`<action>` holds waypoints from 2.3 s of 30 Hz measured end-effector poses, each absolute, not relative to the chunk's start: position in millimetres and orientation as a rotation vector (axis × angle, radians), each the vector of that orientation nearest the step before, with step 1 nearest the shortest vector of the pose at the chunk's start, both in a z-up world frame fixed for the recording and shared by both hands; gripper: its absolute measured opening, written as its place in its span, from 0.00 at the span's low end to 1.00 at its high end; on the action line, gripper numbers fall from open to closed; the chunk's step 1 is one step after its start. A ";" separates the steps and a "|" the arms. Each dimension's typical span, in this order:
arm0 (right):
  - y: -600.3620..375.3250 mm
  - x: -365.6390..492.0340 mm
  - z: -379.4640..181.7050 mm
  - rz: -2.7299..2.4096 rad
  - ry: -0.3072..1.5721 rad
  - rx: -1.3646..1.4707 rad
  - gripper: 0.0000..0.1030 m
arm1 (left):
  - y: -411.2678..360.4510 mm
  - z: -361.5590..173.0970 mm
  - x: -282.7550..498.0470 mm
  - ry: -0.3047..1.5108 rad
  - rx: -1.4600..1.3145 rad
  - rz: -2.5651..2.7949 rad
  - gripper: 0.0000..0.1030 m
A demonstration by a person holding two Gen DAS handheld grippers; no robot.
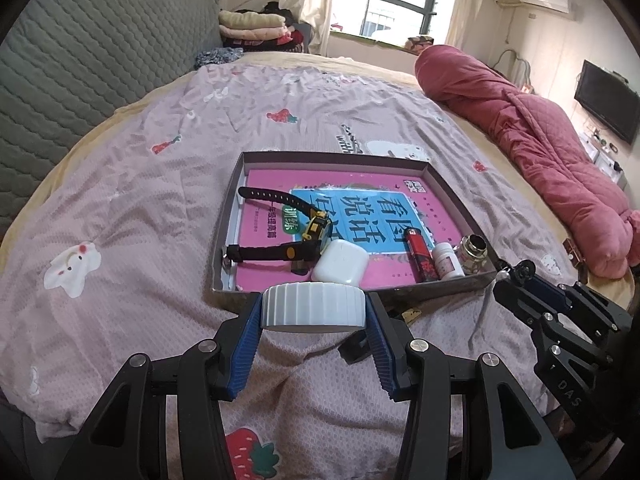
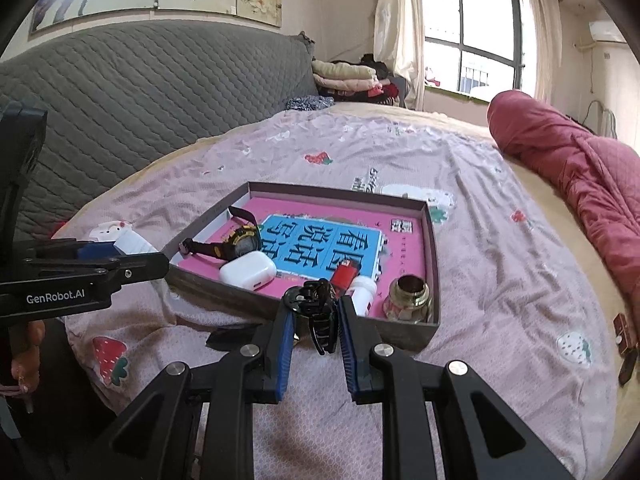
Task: Organize rigid objects
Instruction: 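Lift the keys over the tray with the right tool while the left tool carries the jar lid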
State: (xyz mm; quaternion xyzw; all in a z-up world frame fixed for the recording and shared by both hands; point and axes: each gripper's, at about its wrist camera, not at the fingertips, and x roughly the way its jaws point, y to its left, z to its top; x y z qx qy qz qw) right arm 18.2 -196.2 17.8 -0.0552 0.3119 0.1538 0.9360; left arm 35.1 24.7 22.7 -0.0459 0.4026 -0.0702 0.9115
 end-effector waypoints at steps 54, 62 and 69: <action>-215.6 57.9 54.4 0.266 0.526 -0.058 0.21 | 35.5 45.2 82.3 0.774 -0.079 -0.089 0.50; -218.7 64.4 48.2 0.255 0.536 -0.054 0.21 | 33.7 37.1 91.8 0.788 -0.074 -0.086 0.50; -220.2 69.7 44.4 0.250 0.544 -0.048 0.21 | 29.9 29.9 98.7 0.807 -0.066 -0.079 0.50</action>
